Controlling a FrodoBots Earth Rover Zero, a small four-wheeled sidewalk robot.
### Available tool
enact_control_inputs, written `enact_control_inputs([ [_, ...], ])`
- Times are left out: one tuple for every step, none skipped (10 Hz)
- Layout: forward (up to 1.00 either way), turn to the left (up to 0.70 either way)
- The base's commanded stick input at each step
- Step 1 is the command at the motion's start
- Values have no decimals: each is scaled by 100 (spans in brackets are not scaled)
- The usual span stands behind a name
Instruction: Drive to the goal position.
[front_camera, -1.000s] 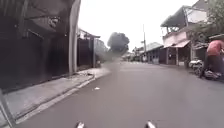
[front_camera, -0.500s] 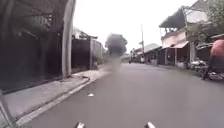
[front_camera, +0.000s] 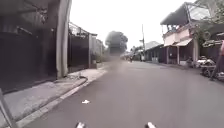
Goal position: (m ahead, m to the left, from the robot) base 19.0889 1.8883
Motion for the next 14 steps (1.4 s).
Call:
enact_control_inputs([
  [70,0],
  [70,0],
  [70,0],
  [70,0],
  [70,0],
  [70,0],
  [70,0],
  [70,-11],
  [70,-14],
  [70,-14],
  [70,-14],
  [70,-14],
  [70,-14],
  [70,-14],
])
